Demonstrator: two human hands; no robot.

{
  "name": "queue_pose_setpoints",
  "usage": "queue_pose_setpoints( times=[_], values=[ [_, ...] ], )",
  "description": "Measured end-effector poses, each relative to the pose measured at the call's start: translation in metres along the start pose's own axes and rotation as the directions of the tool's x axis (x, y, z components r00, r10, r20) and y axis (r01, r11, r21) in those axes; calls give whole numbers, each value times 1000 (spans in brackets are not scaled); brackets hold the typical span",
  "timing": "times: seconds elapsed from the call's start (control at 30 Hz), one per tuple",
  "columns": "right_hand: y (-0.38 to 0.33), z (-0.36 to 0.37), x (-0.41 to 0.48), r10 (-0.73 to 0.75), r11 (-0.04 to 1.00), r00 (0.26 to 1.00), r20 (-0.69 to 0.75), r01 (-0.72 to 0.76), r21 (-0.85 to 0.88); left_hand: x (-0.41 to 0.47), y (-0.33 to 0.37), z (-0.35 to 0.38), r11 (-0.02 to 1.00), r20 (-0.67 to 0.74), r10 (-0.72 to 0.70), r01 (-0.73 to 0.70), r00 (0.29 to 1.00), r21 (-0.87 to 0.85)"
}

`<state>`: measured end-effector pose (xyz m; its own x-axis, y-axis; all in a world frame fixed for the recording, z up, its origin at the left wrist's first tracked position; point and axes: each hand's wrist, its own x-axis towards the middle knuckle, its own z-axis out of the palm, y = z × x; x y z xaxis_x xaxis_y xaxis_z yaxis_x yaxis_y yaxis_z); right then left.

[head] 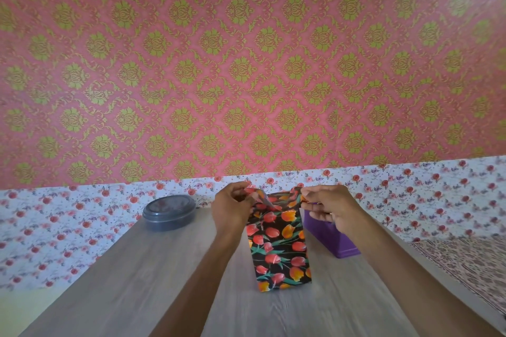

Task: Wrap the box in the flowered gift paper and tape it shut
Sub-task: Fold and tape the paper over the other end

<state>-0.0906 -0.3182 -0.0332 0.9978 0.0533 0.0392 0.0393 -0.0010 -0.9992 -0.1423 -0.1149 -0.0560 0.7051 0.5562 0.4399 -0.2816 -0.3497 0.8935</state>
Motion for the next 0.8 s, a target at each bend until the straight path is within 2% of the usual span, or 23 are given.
queue_pose_setpoints(
  times=[0.13, 0.3, 0.5, 0.6, 0.73, 0.8],
  values=[
    [-4, 2, 1, 94, 995, 995, -29, -93, 26, -1, 4, 8, 998, 53, 36, -39, 998, 40],
    [-14, -9, -4, 238, 965, 968, 76, -244, 93, -1, 6, 9, 973, 168, 119, -149, 979, 178],
    [-19, -15, -6, 310, 936, 943, 118, -324, 136, -3, 6, 10, 924, 266, 186, -261, 946, 281],
    [-20, -17, -3, 318, 937, 940, 125, -332, 110, -3, 12, 10, 893, 323, 187, -298, 928, 339],
    [-22, -17, 0, 265, 964, 962, 73, -266, 14, -4, 20, 16, 865, 354, 161, -305, 921, 398],
    [-24, -14, 1, 263, 963, 963, 65, -266, 35, -3, 20, 18, 863, 355, 161, -306, 921, 402]
  ],
)
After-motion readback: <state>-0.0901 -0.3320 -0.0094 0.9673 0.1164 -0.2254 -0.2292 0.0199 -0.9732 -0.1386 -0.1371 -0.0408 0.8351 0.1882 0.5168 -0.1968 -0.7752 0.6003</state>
